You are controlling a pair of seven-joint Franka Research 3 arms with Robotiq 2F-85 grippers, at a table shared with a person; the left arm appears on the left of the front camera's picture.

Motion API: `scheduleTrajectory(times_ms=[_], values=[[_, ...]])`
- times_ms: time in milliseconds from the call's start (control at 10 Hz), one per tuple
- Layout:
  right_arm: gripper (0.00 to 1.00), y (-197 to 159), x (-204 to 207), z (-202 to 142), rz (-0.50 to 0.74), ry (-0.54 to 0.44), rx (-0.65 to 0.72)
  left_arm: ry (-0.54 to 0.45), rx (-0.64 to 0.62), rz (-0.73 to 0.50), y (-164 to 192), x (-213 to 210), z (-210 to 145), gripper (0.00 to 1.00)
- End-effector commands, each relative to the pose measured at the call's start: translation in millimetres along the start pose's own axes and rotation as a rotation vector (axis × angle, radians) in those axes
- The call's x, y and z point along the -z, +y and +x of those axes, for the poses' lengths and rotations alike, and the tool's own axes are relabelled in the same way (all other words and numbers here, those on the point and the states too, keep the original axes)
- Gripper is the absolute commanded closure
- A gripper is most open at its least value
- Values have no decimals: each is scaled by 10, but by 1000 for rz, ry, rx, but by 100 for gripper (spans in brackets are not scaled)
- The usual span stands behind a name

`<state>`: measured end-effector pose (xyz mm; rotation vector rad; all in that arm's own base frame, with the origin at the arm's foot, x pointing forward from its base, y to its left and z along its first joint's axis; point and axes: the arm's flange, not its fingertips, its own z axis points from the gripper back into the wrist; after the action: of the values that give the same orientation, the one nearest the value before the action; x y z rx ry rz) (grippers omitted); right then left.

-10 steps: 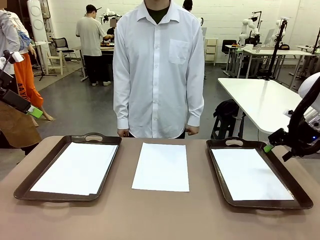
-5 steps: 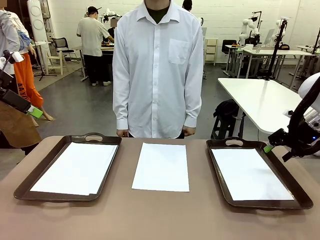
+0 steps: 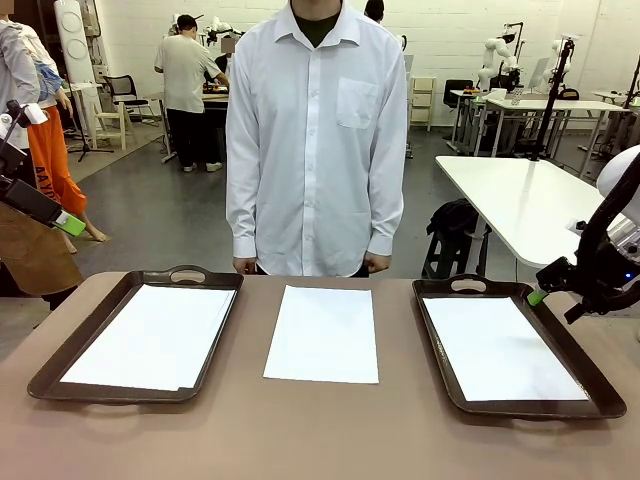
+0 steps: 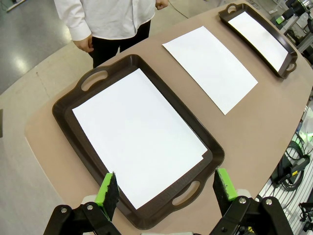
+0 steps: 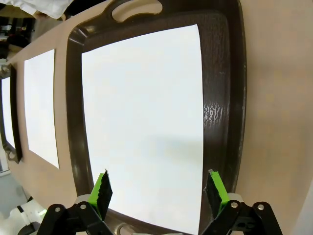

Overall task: Sort the A4 documents.
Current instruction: Receive the A4 Paper.

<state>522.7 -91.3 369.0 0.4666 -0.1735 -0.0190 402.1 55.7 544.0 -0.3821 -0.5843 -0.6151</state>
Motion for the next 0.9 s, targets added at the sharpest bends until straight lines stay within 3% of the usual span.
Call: scheduleTrajectory(times_ms=[0, 200, 300, 500, 800], values=[[0, -14, 22, 8, 3, 7, -6, 3, 10, 1, -11, 2, -10, 0], [0, 0, 0, 0, 0, 0, 0, 3, 10, 1, -11, 2, -10, 0], [0, 95, -239, -124, 5, -80, -107, 3, 10, 1, -11, 2, -10, 0], [0, 646, -555, -323, 13, -194, -392, 3, 10, 1, -11, 2, -10, 0], [0, 1301, -764, -407, 86, -259, -743, 3, 10, 1, -11, 2, -10, 0]])
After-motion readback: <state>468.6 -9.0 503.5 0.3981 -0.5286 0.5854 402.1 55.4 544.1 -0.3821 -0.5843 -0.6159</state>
